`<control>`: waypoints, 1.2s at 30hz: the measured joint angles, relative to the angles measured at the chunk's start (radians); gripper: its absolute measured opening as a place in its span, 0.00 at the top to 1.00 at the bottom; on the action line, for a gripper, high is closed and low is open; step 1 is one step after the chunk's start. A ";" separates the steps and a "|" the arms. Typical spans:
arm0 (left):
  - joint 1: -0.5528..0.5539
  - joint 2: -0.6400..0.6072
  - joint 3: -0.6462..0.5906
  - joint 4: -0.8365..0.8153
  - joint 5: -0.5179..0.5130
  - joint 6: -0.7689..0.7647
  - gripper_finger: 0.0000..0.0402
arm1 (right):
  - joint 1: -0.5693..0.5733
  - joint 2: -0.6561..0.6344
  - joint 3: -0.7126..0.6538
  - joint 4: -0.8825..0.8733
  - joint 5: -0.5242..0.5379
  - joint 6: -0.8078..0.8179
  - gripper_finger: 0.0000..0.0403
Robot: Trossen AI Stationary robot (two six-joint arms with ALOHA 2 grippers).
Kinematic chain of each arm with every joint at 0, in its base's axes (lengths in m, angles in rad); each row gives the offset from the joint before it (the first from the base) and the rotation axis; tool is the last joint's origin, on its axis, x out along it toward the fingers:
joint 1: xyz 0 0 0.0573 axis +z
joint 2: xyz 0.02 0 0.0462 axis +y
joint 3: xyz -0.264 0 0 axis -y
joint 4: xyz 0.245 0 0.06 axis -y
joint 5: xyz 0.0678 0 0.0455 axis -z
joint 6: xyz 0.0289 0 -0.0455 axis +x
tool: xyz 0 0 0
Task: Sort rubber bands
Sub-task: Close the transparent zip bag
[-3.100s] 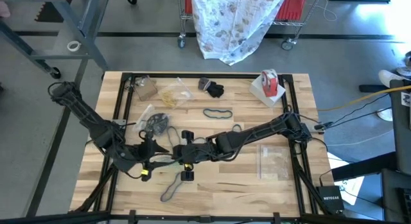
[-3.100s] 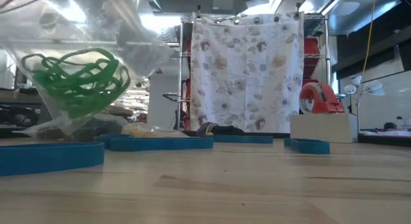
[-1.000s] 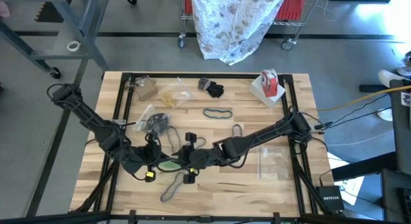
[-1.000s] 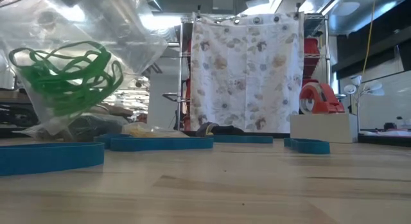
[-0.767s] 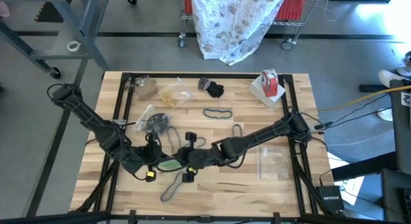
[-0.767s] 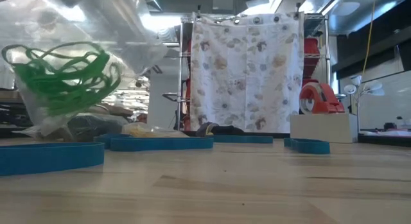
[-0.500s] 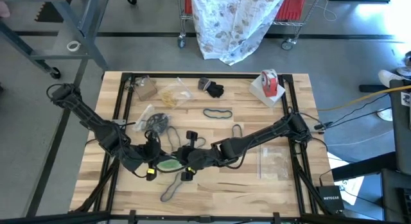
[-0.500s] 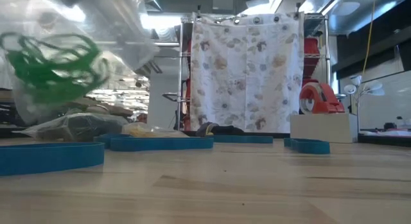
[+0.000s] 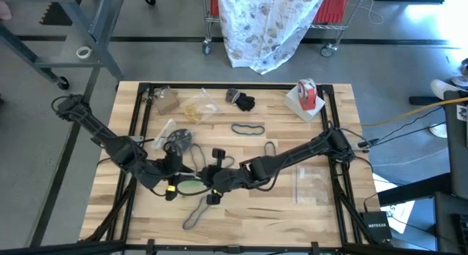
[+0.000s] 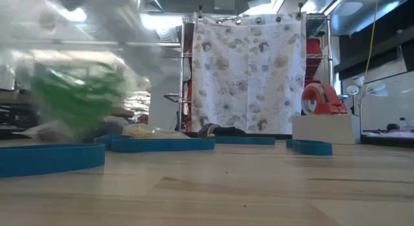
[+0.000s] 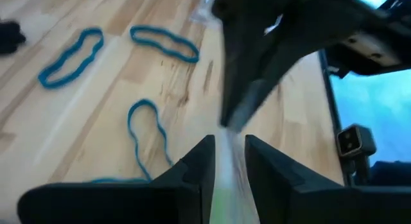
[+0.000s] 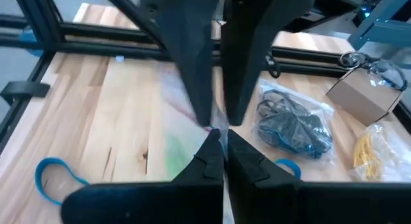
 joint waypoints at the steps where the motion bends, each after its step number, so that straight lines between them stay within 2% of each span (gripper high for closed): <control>1: 0.003 0.000 0.000 -0.012 0.004 -0.011 0.81 | 0.000 0.000 -0.001 -0.003 -0.001 0.000 1.00; 8: 0.005 0.000 0.000 0.009 0.014 0.000 0.75 | 0.000 0.000 -0.001 0.002 0.004 0.000 1.00; 14: 0.005 -0.006 0.000 0.029 0.107 0.045 0.74 | 0.000 0.000 -0.001 0.003 0.004 0.000 1.00; 24: 0.054 0.055 0.000 0.030 0.101 0.056 0.74 | 0.000 0.000 0.000 0.007 0.004 0.001 1.00; 27: 0.058 0.059 0.000 0.029 0.088 0.062 0.80 | 0.000 0.000 0.000 0.006 0.004 0.002 1.00; 32: 0.058 0.042 0.000 0.028 0.085 0.082 0.98 | 0.000 0.000 0.000 0.005 0.010 0.002 1.00; 36: 0.051 0.034 0.000 0.007 0.068 0.051 0.99 | 0.000 0.000 0.001 -0.015 0.092 0.003 1.00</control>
